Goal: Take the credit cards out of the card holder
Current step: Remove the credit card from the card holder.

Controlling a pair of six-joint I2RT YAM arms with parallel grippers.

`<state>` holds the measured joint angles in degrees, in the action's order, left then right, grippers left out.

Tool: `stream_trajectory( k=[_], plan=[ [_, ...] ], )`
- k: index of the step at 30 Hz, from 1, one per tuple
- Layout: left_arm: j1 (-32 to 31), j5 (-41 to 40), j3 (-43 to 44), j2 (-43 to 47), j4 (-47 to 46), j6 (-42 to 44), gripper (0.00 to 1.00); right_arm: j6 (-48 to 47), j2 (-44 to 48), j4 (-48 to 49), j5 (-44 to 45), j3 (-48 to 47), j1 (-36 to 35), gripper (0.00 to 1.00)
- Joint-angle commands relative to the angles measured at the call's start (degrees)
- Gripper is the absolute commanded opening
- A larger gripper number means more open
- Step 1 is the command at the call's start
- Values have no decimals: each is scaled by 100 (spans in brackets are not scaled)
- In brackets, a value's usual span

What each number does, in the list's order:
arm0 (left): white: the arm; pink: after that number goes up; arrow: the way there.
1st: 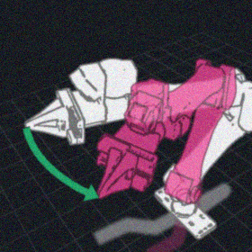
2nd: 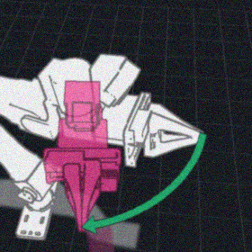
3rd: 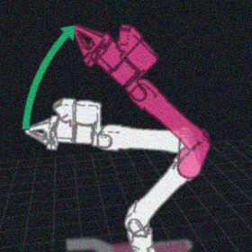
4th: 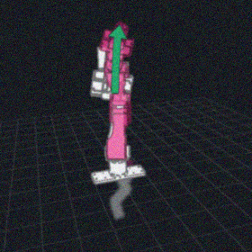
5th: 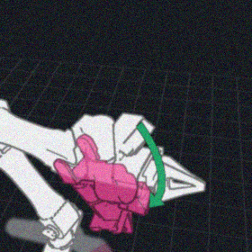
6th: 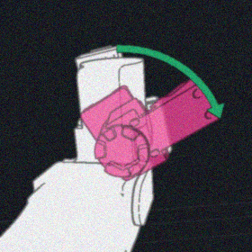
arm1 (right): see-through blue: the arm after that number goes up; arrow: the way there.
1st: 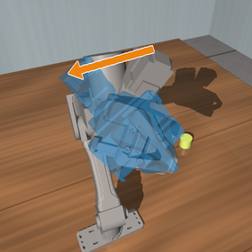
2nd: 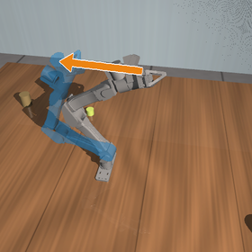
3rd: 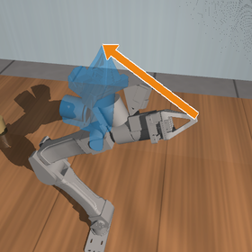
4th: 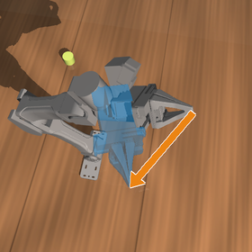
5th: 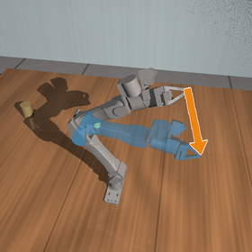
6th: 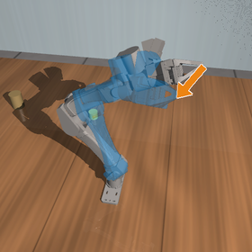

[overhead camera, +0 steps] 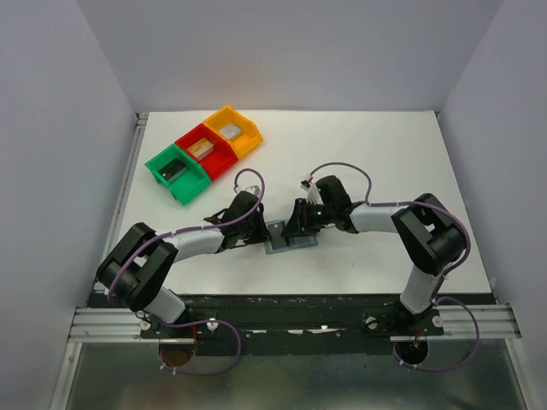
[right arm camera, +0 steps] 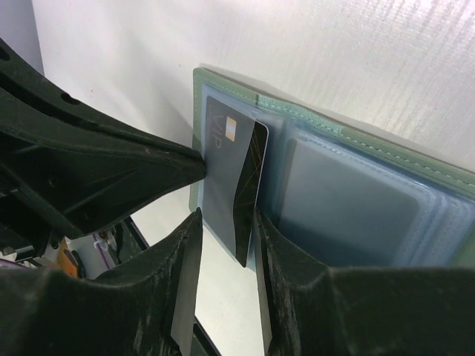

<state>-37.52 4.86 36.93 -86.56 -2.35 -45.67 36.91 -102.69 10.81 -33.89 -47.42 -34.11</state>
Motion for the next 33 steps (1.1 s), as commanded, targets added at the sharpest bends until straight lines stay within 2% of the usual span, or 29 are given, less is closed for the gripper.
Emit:
stream_trajectory(
  k=[1, 10, 17, 29, 33],
  plan=[
    [25, -258, -230, -18, 341, 93, 11, 203, -181, 395, -390, -13, -43, 41],
    [34, -389, -318, 227, 428, 111, 13, 150, -277, 220, -311, -48, -35, 39],
    [25, -442, -406, 491, 411, 76, 15, 1, -286, -70, -153, -101, -43, 43],
    [25, -442, -476, 439, 261, 41, 18, 124, -295, 220, -408, -48, -43, 43],
    [34, -442, -485, 447, 270, 6, 17, -86, -286, -262, -119, -136, -35, 45]
  ],
)
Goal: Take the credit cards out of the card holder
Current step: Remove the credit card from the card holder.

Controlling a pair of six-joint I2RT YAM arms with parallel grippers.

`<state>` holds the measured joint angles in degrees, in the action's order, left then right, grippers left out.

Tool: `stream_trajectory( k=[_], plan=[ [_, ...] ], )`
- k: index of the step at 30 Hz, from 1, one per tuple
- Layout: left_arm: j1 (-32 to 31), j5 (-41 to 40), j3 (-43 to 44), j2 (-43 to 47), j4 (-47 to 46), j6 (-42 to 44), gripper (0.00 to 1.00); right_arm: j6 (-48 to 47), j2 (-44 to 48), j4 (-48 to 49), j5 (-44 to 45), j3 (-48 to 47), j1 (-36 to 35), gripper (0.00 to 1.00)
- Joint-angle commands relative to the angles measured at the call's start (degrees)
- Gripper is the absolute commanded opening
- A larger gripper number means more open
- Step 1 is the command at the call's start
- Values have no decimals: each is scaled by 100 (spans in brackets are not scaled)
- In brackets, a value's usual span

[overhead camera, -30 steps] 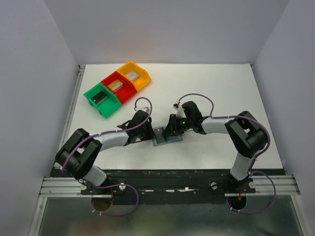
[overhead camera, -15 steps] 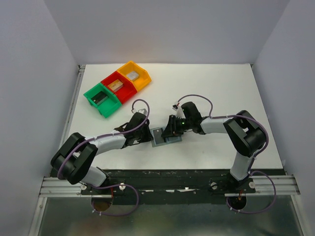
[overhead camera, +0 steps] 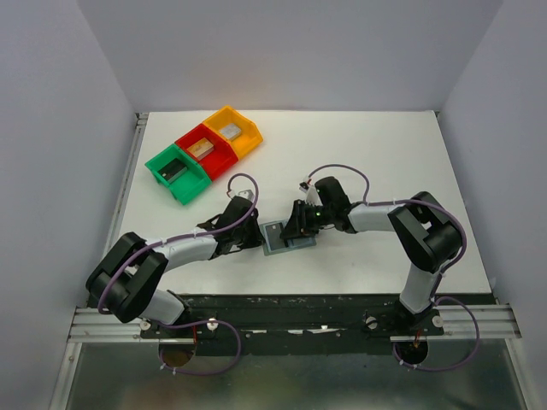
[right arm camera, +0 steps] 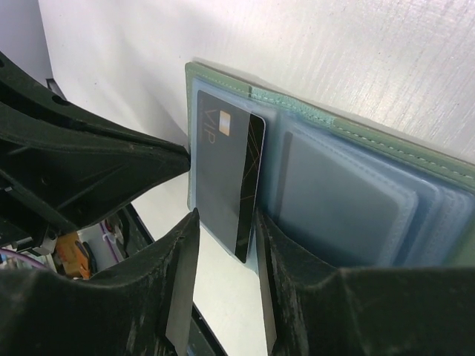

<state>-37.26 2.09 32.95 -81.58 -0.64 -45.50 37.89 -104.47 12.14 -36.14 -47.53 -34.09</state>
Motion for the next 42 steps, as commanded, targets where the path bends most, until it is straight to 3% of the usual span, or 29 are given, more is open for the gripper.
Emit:
stream_trajectory(
  k=[1, 12, 16, 26, 42],
  plan=[
    [-1, -156, -113, 1, 91, -29, 18, -264, -92, -545, 194, -160, -54, 46],
    [-10, -464, -254, 783, 100, -100, 19, -343, -136, -669, 283, -187, -46, 47],
    [-1, -359, -368, 1039, -339, -100, 21, -335, -153, -652, 274, -187, -46, 47],
    [-19, 29, -333, 424, -902, -38, 20, -107, -109, -90, -121, -55, -46, 48],
    [-19, -121, -280, -68, -639, -38, 15, 61, -188, 158, -376, -28, -46, 47]
  ],
)
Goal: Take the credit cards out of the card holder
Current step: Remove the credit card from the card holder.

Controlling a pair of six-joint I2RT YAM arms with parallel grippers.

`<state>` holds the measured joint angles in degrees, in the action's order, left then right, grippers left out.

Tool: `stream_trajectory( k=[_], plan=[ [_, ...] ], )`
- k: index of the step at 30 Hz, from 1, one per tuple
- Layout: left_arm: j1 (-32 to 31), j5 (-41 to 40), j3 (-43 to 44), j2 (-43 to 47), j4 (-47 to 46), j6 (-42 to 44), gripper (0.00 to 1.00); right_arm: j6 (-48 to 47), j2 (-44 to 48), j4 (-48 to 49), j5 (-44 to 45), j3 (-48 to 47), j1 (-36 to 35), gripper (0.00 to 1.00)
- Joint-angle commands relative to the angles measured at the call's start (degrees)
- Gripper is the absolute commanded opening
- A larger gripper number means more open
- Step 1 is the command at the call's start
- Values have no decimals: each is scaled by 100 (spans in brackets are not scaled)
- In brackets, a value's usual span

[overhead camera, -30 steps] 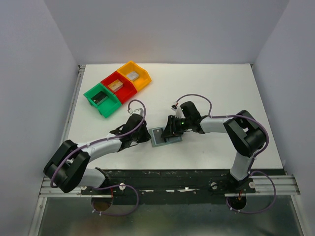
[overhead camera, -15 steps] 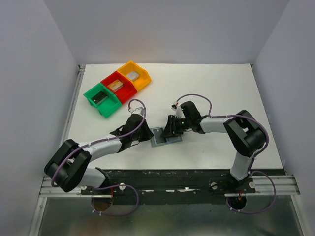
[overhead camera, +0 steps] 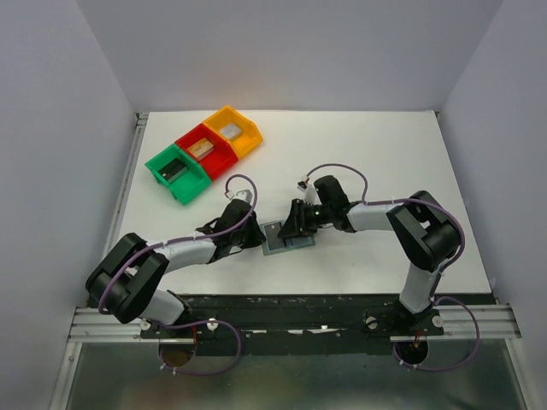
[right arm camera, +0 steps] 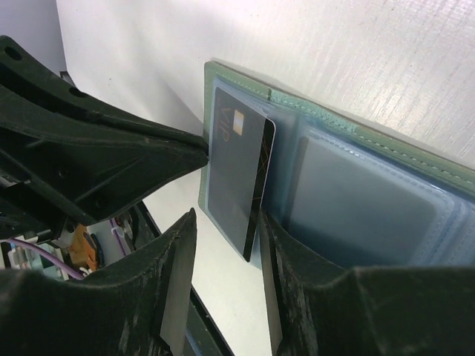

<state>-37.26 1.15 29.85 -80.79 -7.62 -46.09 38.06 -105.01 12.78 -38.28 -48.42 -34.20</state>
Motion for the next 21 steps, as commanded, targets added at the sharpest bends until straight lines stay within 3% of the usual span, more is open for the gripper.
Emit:
stream_trajectory(
  k=[1, 12, 21],
  plan=[
    [-10, -36, 30, -182, 76, 21, 15, 17, -142, 50, -153, 52, -35, 47],
    [-10, -62, -75, -235, 50, 21, 15, -45, -309, -144, -21, 43, -35, 47],
    [-10, -71, -119, -244, 41, -6, 14, 552, -239, 1235, -416, 412, -35, 47]
  ],
)
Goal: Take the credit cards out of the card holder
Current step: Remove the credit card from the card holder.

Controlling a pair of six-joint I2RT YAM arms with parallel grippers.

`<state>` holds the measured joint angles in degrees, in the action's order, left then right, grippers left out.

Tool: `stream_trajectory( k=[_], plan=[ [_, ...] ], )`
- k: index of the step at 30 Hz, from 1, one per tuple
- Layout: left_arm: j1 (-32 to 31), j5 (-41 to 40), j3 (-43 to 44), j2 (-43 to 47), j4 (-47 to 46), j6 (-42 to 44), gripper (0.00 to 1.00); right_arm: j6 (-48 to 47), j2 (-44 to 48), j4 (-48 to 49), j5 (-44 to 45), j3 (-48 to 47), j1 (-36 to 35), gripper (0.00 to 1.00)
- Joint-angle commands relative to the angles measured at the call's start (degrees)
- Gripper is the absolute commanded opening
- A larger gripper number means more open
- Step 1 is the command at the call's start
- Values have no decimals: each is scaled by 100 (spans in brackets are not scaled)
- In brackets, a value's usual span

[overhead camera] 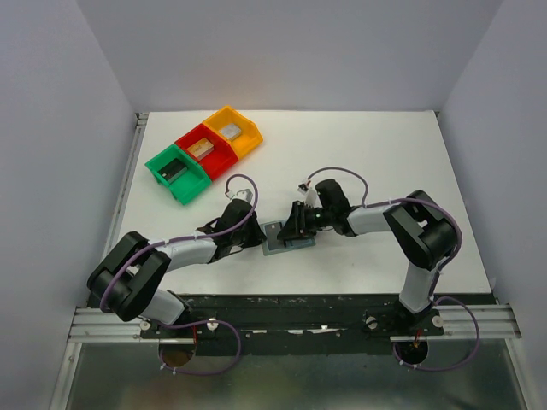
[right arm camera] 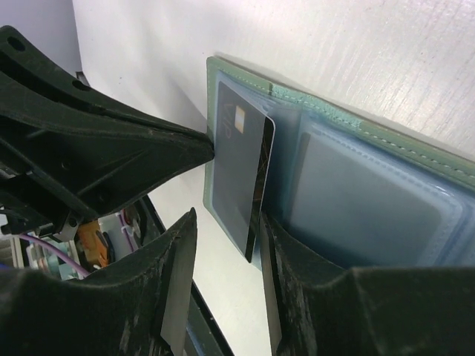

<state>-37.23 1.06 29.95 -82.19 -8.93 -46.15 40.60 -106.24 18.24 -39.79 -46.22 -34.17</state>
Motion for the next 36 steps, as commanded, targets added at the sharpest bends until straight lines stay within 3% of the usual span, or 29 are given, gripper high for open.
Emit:
stream_trajectory(
  k=[1, 8, 36],
  plan=[
    [-12, -62, -139, -104, 172, 1, 14, 360, -143, 829, -327, 209, -37, 47],
    [-12, -45, -183, -122, 137, 1, 14, 651, -248, 1427, -565, 297, -37, 47],
    [-12, 377, -200, -394, -346, 80, 13, 730, -811, 1147, -846, -362, -204, 47]
  ],
)
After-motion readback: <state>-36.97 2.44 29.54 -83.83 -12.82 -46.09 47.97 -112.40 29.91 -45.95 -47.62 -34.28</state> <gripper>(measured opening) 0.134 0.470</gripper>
